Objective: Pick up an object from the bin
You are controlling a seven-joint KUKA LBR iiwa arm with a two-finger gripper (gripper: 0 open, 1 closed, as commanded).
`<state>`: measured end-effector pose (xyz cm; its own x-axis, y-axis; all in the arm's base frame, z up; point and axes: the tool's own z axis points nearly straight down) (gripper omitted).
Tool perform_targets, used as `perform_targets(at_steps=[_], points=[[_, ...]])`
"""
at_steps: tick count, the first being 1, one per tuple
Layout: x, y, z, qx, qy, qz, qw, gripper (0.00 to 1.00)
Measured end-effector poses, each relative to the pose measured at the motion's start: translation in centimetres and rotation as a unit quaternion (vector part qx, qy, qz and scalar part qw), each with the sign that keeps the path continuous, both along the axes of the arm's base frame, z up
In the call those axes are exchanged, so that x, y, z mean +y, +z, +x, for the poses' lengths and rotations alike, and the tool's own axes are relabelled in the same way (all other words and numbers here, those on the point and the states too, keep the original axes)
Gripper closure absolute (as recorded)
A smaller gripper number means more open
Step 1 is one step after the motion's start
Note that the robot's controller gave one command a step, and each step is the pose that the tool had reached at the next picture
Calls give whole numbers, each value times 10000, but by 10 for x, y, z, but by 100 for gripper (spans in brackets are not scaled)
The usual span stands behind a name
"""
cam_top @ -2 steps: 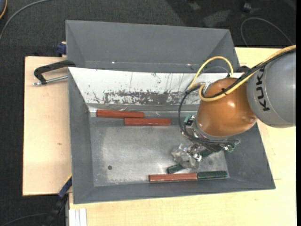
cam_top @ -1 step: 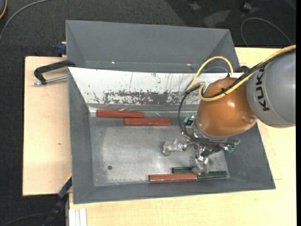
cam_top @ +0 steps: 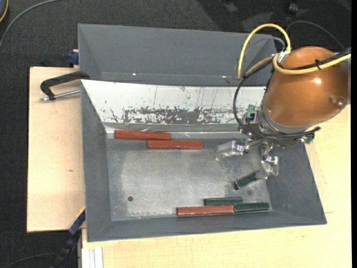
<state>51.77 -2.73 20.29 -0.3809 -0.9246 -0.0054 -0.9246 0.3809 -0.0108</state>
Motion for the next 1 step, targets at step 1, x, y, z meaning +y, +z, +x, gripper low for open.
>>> perform_targets(at_steps=[1], points=[[-44, -94, -9, 84, 1021, -1, 9947, 0]])
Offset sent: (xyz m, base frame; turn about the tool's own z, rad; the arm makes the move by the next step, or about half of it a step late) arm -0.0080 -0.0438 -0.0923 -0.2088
